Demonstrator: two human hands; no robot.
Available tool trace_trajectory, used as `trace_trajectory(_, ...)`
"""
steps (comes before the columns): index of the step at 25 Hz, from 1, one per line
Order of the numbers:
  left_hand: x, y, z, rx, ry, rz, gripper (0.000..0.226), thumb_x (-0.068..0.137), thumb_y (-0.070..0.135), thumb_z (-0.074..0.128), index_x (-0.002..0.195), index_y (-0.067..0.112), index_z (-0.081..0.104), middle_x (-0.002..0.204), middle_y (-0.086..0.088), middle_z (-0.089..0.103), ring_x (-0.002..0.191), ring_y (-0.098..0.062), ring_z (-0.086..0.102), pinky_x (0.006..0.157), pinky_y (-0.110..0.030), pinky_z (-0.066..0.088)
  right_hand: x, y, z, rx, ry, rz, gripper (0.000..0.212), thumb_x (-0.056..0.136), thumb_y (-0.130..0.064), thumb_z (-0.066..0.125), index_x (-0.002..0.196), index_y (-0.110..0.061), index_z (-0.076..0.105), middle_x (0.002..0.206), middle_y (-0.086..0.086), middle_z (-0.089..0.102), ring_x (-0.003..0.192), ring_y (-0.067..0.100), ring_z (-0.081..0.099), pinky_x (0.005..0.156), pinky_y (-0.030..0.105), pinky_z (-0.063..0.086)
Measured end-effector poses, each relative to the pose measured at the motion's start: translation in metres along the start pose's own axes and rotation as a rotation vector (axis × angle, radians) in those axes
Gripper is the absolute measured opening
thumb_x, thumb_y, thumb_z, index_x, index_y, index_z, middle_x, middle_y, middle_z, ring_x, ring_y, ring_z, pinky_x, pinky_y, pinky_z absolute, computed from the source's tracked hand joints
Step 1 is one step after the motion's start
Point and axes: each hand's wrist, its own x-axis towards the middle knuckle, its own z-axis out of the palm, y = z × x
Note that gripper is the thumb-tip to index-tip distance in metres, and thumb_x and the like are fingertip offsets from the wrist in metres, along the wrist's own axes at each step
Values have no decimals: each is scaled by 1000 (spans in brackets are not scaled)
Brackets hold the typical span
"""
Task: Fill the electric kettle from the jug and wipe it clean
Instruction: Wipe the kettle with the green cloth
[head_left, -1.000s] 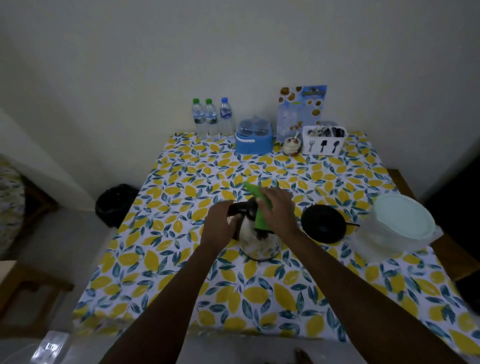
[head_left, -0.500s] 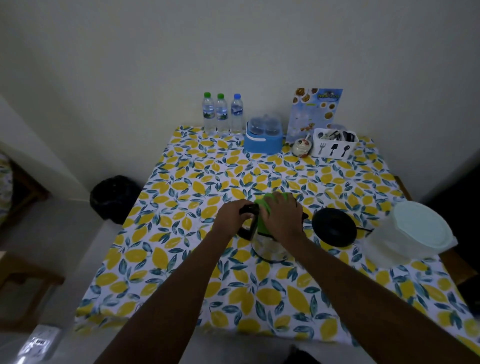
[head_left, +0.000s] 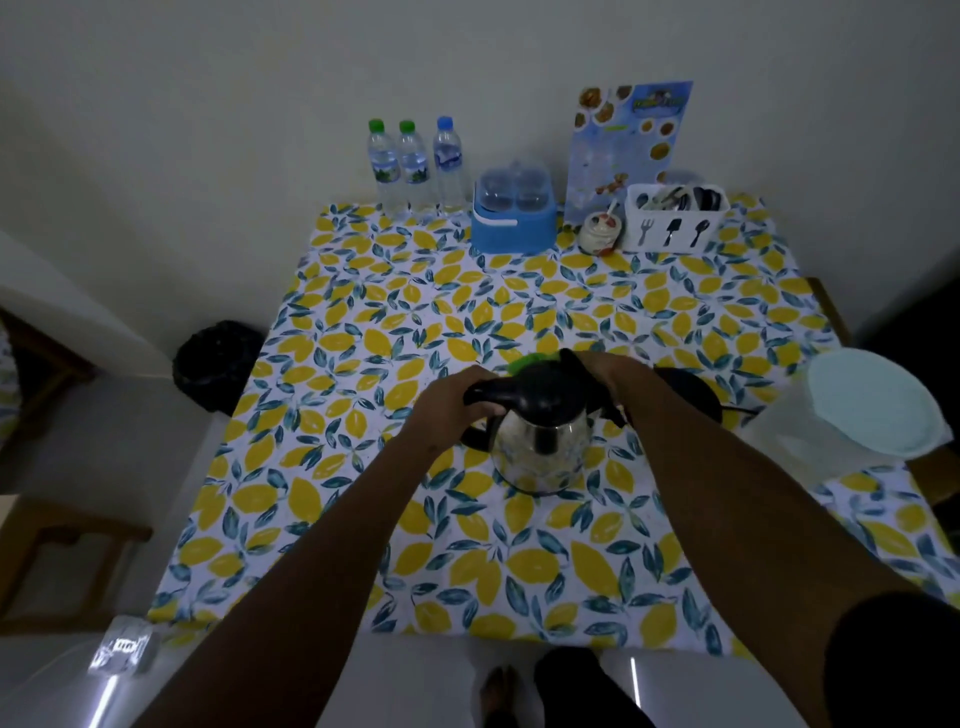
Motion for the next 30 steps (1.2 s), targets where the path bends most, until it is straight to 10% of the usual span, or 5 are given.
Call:
trace_trajectory(7,2,-1,0,38,-25,32,34,85,32,71,116,22,60,108,-2,69,93,-16,59,78,-27,40,-58,91,95,1176,276,-366,41,107,-21,30,139,-2,47,138,24,53,125,43,50,109,53,39)
trace_trajectory(14,4,-5,-6,87,-94,78,42,86,15,70,126,17,56,115,-9,67,102,-23,61,82,-27,40,-71,42,139,920,813,49,48,105,-30,38,148,-8,37,154,19,38,140,34,38,115,47,33)
trace_trajectory(20,3,-11,-3,30,-96,68,46,88,16,69,132,18,54,123,-7,65,109,-20,59,87,-27,41,-59,44,137,1693,557,243,58,103,-44,33,151,-11,31,153,15,37,135,36,44,111,34,40)
trace_trajectory(25,-11,-13,3,-156,-38,-20,40,88,29,69,125,21,56,111,1,64,105,-19,60,83,-30,42,-63,65,125,408,462,205,40,101,-31,42,135,-11,52,142,12,53,130,30,51,108,32,42)
trace_trajectory(30,-21,-7,33,-308,238,-51,35,94,28,62,127,18,56,117,-3,65,104,-18,60,85,-24,47,-56,88,106,1460,460,35,23,94,-26,54,103,-11,69,96,10,69,86,30,66,77,41,56)
